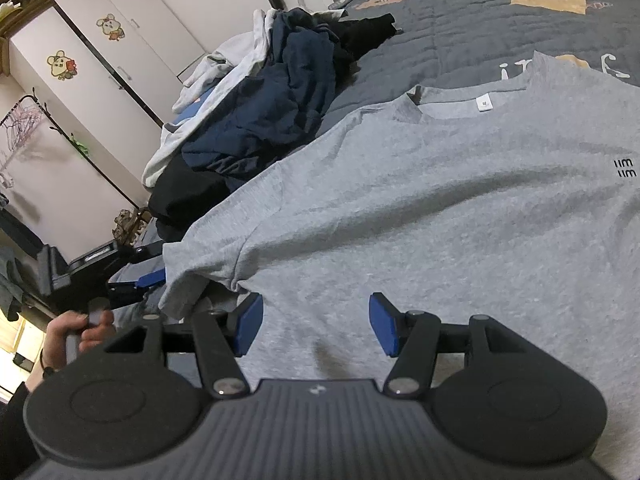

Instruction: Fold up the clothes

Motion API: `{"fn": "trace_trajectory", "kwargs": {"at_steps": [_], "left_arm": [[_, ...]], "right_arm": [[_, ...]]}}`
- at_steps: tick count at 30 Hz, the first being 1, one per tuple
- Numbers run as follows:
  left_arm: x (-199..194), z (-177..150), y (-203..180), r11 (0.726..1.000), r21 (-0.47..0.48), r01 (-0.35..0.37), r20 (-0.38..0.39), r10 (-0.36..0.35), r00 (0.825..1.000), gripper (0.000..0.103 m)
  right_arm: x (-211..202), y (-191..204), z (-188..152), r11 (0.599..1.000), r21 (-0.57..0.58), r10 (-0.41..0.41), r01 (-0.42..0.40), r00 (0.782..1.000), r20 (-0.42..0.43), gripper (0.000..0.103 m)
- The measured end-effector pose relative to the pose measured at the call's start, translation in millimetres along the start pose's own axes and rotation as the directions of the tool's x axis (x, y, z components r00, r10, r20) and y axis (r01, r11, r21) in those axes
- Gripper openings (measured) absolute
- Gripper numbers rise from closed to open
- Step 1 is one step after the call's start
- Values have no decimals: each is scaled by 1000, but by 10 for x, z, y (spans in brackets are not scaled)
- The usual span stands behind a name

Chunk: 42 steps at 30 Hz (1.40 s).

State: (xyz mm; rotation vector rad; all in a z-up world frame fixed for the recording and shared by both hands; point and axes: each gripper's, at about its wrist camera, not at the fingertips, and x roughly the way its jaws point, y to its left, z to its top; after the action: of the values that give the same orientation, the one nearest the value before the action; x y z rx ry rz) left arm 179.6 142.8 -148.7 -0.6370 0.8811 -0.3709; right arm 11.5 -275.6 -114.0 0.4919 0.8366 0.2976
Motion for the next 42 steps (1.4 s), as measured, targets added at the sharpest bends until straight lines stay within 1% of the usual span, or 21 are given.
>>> {"fn": "trace_trajectory", "kwargs": {"at_steps": [1,2,3,4,6,9,11,12,13,15,16,17,18,20,21,24,29,32,36,39,42], "left_arm": [[18,4,-9,1000,14,3,9,-3,1000,59],[34,8,-18,1000,30,5,19,-6,1000,46],[65,19,-37,999,46,9,16,-10,1000,16],[112,26,-72,998,59,8,7,-8,1000,4],[32,39,-177,994,107,-11,96,0,995,3],[-180,124,-371,984,178,-13,276,-37,960,2],[-227,108,-520,968,236,-83,379,-13,925,3],[-195,73,-586,955,264,-135,403,17,915,5],[-128,50,-628,942,282,-180,393,58,918,5],[13,40,-592,948,244,-204,295,128,947,13],[6,26,-545,953,222,-205,273,142,952,17],[-4,12,-497,958,200,-206,251,154,956,29],[-14,-2,-448,962,177,-208,229,165,959,44],[-171,-57,-396,965,122,-232,252,196,948,63],[-252,-96,-376,971,84,-224,259,195,946,63],[-393,-266,-351,986,-39,-160,218,165,962,63],[-409,-621,-486,984,-160,-75,198,106,974,63],[-332,-823,-637,987,-156,-47,171,74,982,63],[-165,-944,-761,986,-153,-64,132,84,988,63],[-151,-1011,-880,996,-79,-50,93,58,994,63],[-193,-1135,-994,999,18,-31,44,30,999,63]], "right_arm": [[6,-9,-3,1000,1,-1,1,1000,-2,58],[12,-20,-7,1000,3,-2,2,1000,-4,58],[17,-33,-12,1000,7,-5,5,1000,-6,58],[16,-43,-16,1000,10,-6,6,1000,-7,58],[10,-60,-18,1000,13,-3,4,1000,-8,58],[-12,-67,-16,1000,16,5,-5,1000,-2,58],[-22,-71,-19,1000,18,7,-7,1000,0,58],[-29,-72,-19,1000,17,8,-8,1000,0,58],[-35,-73,-19,1000,17,8,-8,1000,0,58],[-48,-75,-18,1000,16,10,-10,1000,0,58],[-55,-76,-18,1000,16,11,-11,1000,0,58],[-62,-76,-16,1000,15,12,-12,1000,1,58],[-75,-70,-9,1000,15,15,-15,1000,5,58],[-103,-63,9,999,22,25,-25,1000,18,58],[-114,-58,24,999,26,29,-30,999,24,58],[-142,-40,53,998,38,40,-41,998,39,58],[-158,23,47,998,37,51,-53,997,53,58],[-134,86,19,997,21,69,-70,997,43,58],[-45,218,-94,996,-25,89,-89,996,-6,58],[6,308,-171,993,-60,100,-103,994,-44,58],[-73,310,-210,993,-76,90,-93,995,-50,58]]}}
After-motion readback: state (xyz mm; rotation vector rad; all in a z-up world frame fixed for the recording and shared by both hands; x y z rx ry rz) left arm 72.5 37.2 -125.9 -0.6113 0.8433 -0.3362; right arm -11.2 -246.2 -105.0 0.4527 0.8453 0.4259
